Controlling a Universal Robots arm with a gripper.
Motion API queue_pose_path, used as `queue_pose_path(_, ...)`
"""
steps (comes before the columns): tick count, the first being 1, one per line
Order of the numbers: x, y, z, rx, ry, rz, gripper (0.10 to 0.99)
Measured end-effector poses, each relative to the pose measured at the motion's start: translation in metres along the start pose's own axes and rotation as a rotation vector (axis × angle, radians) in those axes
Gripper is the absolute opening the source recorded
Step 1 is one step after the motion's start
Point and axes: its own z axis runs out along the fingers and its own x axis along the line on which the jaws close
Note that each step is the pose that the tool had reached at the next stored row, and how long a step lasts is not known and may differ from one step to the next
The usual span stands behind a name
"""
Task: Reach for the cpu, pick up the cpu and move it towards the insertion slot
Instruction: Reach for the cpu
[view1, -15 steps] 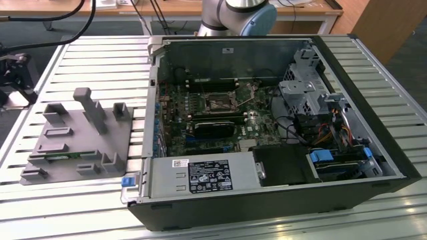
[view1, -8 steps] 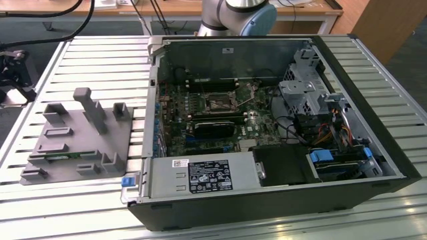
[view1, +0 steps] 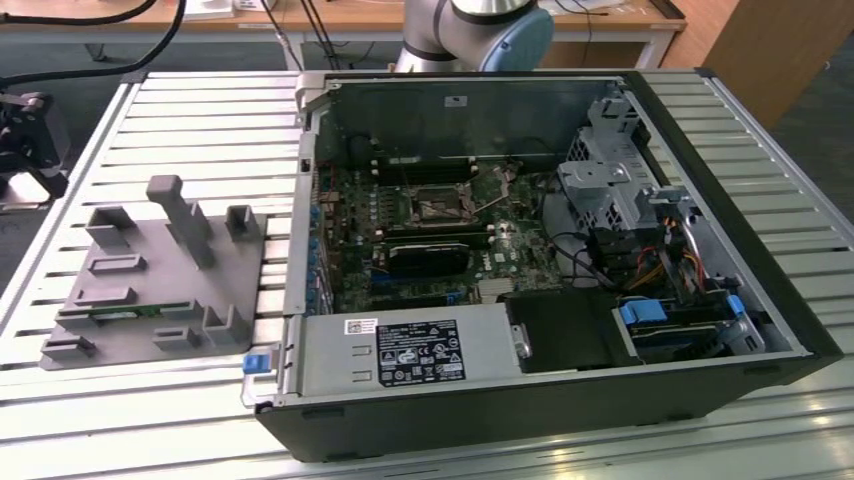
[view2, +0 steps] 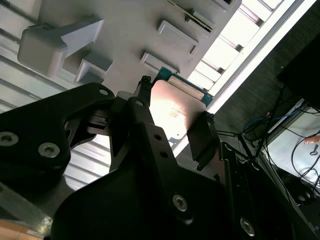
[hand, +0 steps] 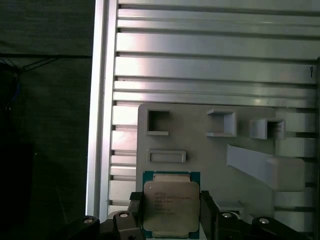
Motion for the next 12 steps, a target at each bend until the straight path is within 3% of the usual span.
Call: queue_pose_path(12, 0.0, 0.0022, -0.0133, 0.002, 0.0, 0.0, 0.541)
